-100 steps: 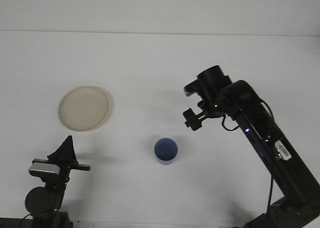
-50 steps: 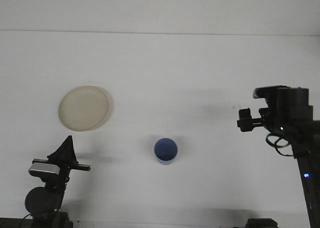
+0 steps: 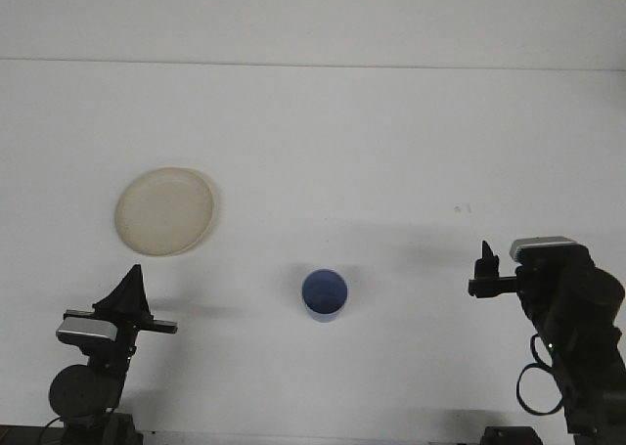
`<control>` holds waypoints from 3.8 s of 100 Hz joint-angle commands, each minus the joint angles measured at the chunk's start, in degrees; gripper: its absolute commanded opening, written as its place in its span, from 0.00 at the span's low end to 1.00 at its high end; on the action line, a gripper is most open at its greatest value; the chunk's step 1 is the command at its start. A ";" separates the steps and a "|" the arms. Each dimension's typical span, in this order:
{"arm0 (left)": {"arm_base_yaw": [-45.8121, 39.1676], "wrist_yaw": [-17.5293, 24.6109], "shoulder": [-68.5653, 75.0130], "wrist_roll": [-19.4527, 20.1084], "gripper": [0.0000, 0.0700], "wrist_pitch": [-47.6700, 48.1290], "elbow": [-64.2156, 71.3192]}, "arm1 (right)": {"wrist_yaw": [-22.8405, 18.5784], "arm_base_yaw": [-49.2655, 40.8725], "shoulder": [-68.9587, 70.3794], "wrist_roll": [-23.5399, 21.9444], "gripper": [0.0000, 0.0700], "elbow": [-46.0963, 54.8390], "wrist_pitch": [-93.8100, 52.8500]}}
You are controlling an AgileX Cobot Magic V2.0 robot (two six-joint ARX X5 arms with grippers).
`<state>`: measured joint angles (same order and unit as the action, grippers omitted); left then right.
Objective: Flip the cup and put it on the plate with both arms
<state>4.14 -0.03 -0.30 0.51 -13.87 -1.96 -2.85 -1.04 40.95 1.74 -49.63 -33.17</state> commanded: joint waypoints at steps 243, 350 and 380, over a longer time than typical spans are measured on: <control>0.00 -0.15 -44.74 -0.55 0.02 65.05 -58.62 | -0.17 -0.17 -10.91 -0.87 0.81 17.73 26.29; 0.52 -0.15 -46.75 -2.27 0.61 66.58 -59.73 | -0.15 -0.17 -10.91 -0.85 0.81 17.73 26.32; 8.31 0.87 -57.48 -5.35 0.61 73.77 -69.85 | -0.15 -0.17 -10.91 -0.85 0.81 17.73 26.32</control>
<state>10.74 0.08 -55.29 -2.96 59.57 -69.10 -3.01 -1.08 30.00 1.63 -31.73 -7.40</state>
